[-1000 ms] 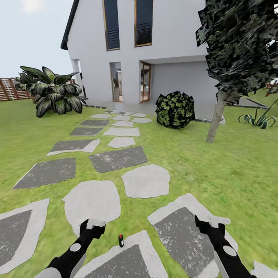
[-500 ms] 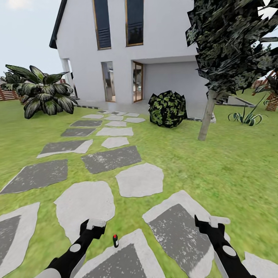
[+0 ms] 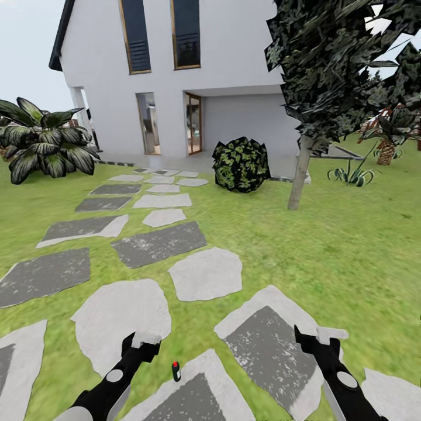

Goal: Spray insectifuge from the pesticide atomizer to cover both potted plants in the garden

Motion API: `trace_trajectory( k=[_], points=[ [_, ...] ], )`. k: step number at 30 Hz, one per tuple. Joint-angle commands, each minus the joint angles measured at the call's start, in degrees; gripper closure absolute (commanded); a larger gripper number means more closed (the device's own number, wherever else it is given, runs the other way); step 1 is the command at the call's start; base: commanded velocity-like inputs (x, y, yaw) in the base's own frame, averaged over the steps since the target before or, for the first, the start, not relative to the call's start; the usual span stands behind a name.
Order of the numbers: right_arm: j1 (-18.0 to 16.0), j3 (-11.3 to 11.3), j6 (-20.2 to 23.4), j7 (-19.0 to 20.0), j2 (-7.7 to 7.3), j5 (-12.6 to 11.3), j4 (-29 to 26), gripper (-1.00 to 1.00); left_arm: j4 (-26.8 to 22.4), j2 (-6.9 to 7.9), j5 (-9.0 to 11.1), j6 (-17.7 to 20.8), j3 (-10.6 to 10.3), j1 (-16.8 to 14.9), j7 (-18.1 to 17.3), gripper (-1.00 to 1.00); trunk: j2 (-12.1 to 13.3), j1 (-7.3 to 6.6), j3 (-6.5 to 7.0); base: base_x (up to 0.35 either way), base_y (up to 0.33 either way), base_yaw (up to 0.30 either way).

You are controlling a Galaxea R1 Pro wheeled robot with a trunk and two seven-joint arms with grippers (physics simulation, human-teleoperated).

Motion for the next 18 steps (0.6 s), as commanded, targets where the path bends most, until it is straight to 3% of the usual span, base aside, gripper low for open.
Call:
trace_trajectory(
  k=[1, 7, 18],
  points=[
    [0.0, 0.0, -0.2, 0.0, 0.02, 0.0, 0.0, -1.0, 0.0, 0.01, -0.2, -0.2, -0.2, 0.0, 0.1, -1.0, 0.0, -0.01, -0.05, 0.006, 0.057, -0.072],
    [0.0, 0.0, -0.1, -0.1, 0.04, 0.0, 0.0, -1.0, -0.2, -0.02, -0.3, -0.3, -0.5, 0.1, 0.1, -1.0, 0.0, -0.01, -0.05, 0.001, 0.012, -0.015],
    [0.0, 0.1, -0.1, 0.0, 0.04, 0.0, 0.0, -1.0, 0.1, 0.0, -0.2, -0.1, 0.0, 0.0, 0.1, -1.0, -4.4, 2.41, -2.03, 0.0, 0.0, -0.001]
  ],
)
